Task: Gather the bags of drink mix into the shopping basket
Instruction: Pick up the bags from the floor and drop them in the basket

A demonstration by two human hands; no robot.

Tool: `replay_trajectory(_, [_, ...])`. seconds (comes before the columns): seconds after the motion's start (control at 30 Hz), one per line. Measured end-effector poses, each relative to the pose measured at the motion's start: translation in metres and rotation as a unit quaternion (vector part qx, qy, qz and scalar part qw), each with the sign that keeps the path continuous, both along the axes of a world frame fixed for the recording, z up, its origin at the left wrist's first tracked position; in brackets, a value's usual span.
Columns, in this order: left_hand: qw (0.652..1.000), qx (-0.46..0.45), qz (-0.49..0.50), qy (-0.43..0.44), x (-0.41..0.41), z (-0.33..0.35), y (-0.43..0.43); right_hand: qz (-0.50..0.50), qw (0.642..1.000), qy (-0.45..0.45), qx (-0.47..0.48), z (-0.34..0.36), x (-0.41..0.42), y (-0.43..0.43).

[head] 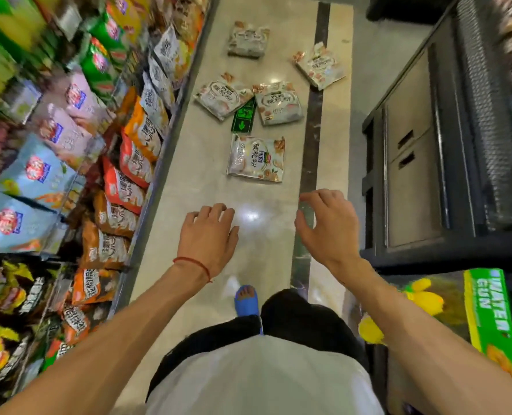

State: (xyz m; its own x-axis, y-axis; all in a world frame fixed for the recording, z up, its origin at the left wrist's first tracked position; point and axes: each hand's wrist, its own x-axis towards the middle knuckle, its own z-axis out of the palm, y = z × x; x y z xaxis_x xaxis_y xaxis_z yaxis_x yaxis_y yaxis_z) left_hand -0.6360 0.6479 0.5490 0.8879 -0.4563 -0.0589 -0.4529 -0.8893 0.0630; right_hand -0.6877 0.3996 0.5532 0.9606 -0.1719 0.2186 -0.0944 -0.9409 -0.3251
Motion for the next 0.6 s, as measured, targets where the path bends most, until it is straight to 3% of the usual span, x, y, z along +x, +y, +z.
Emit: replay_trajectory(0.6, [0.996,0.051,-0.068,0.008,0.384,-0.004,-0.172,-0.046,0.997,0.002,0.056,-0.031,0.35,-0.154])
